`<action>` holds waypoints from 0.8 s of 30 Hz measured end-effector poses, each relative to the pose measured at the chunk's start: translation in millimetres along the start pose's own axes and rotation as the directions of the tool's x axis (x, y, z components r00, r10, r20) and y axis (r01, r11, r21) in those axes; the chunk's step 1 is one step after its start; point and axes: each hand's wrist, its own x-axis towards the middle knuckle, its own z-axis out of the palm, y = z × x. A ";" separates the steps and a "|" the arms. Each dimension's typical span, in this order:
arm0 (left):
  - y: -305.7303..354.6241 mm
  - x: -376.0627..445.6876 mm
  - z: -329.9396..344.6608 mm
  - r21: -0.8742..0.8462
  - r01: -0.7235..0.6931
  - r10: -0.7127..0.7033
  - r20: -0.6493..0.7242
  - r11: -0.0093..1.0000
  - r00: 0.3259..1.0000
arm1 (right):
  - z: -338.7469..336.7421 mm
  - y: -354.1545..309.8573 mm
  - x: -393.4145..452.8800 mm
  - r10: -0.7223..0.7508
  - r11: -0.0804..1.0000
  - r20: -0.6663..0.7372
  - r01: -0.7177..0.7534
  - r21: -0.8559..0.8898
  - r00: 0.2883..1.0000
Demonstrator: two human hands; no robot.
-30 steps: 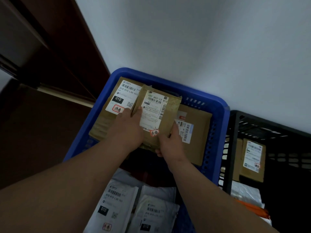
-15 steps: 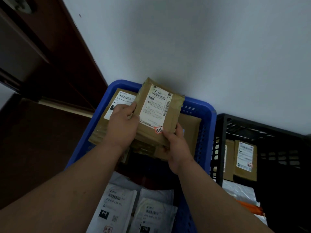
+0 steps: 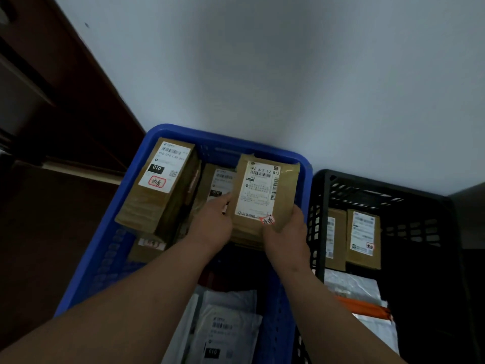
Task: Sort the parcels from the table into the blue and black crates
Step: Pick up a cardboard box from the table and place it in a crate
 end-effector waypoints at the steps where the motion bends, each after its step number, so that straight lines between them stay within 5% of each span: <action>1: -1.2 0.3 3.5 0.002 0.013 -0.013 0.019 1.000 1.000 | 0.4 1.7 -0.8 -0.025 0.995 -0.008 0.024 -0.094 1.000; 12: 12.7 14.1 10.7 -0.084 0.128 -0.120 0.094 0.988 0.988 | -21.1 0.9 9.8 -0.283 0.828 0.022 0.256 -0.500 0.959; 17: 14.0 8.9 6.2 -0.054 0.174 -0.164 0.151 0.983 0.975 | -22.5 5.1 18.5 -0.246 0.726 0.192 0.312 -0.613 0.950; 24: 37.3 1.2 19.0 -0.022 0.091 -0.088 0.113 0.996 0.990 | -28.7 8.2 25.3 -0.313 0.672 0.132 0.318 -0.669 0.940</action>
